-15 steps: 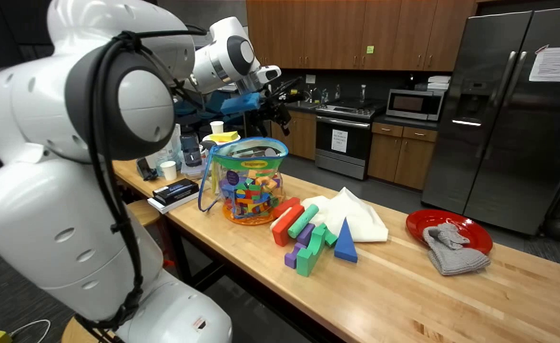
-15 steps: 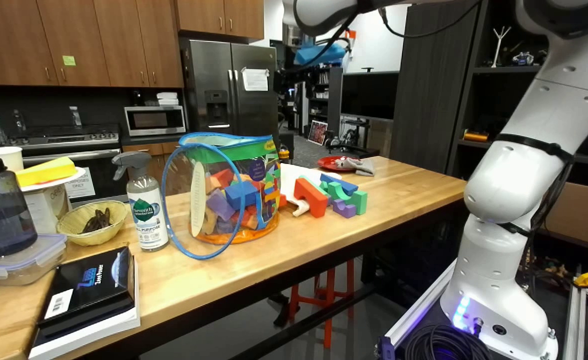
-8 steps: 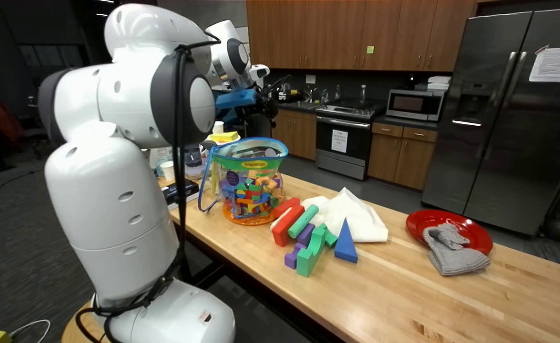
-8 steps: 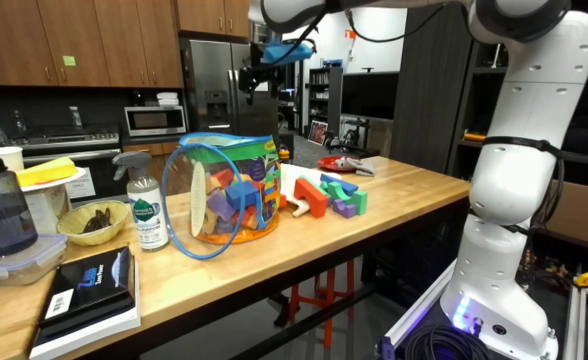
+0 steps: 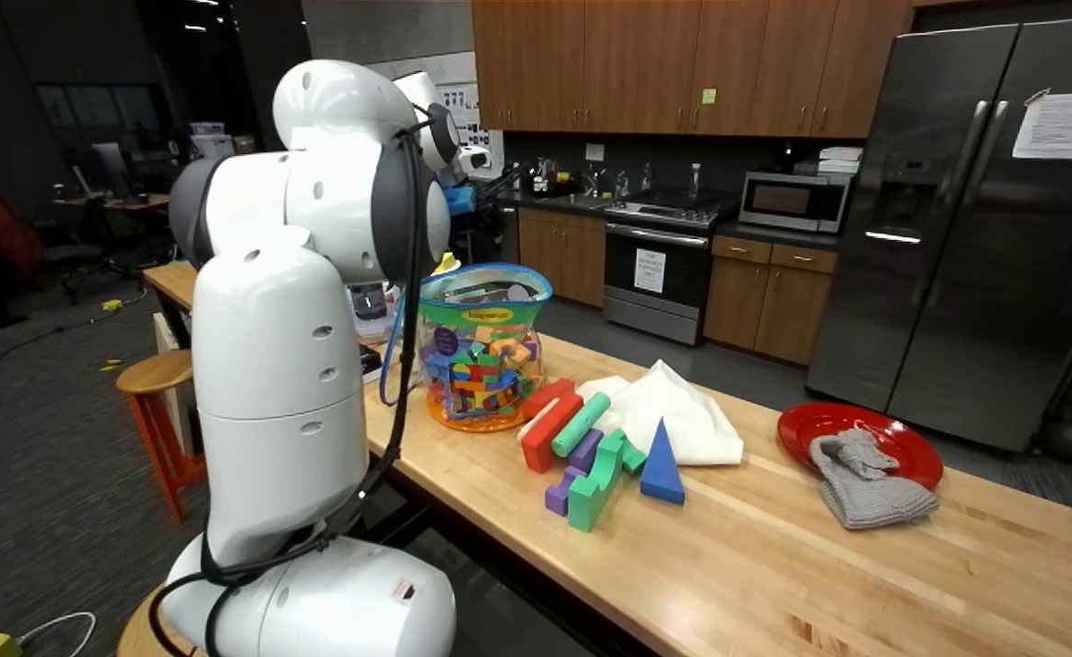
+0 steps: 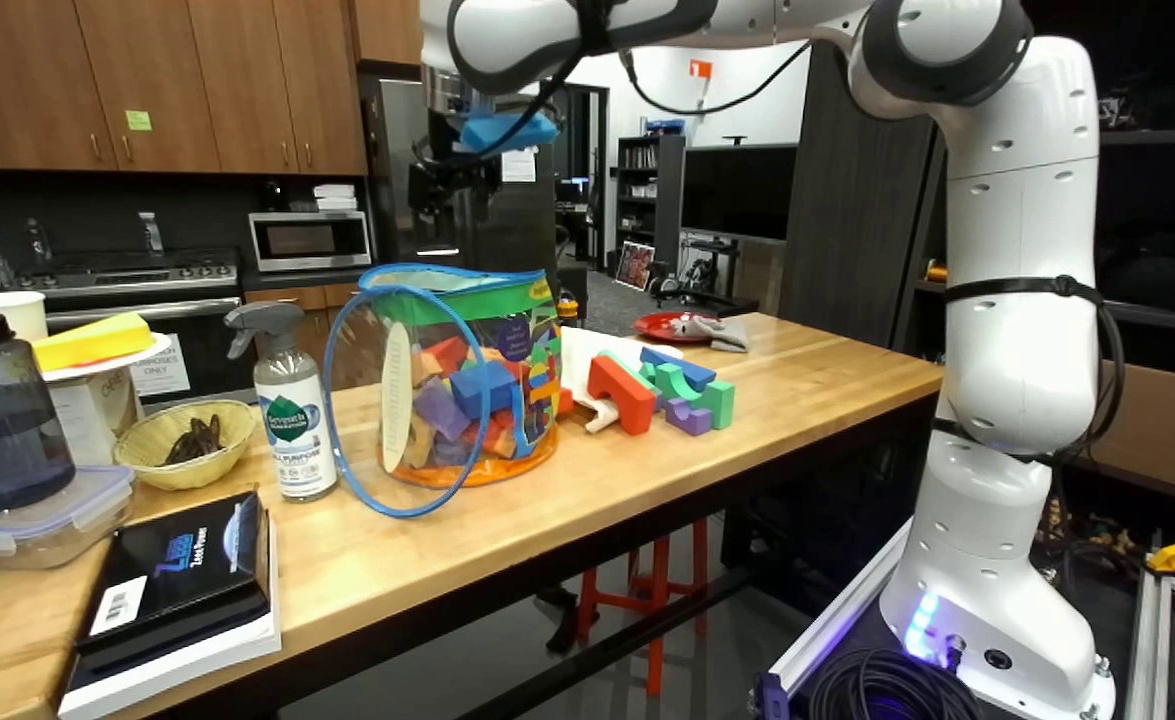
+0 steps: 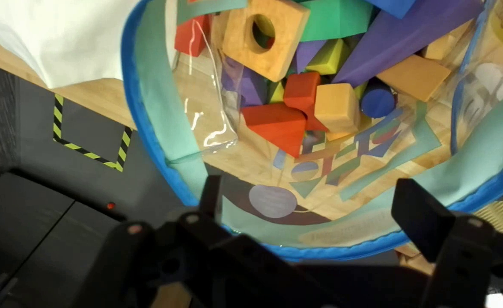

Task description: Remove the yellow rectangle plush toy from the bag and put it on the countertop

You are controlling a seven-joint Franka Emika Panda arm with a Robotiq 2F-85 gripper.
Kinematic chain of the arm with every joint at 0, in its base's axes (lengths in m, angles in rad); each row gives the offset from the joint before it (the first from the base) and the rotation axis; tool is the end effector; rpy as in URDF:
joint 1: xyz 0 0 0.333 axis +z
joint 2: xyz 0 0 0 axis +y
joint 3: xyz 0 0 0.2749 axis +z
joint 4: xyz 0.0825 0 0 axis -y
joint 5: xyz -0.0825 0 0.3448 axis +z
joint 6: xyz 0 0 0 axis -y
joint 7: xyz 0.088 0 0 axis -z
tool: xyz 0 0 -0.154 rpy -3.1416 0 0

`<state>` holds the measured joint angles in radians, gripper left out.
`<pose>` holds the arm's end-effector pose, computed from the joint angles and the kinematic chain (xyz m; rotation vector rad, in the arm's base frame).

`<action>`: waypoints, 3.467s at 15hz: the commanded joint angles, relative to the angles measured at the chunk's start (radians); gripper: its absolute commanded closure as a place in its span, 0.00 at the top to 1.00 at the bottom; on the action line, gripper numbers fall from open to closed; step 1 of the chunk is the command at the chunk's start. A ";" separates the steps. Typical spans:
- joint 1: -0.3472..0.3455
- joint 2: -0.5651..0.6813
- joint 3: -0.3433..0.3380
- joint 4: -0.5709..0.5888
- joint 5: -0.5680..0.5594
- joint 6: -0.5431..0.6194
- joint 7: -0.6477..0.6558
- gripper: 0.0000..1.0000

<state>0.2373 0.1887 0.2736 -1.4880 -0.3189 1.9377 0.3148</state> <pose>0.5535 0.2561 0.5148 2.9390 0.3831 0.5231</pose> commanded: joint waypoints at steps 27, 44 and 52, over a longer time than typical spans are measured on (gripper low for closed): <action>0.109 0.188 -0.089 -0.076 0.019 0.148 -0.017 1.00; 0.164 0.190 -0.100 -0.144 0.001 0.188 0.114 1.00; 0.184 0.183 -0.168 -0.215 -0.135 0.380 0.251 1.00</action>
<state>0.4037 0.3908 0.1406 -1.6491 -0.4058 2.2321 0.5013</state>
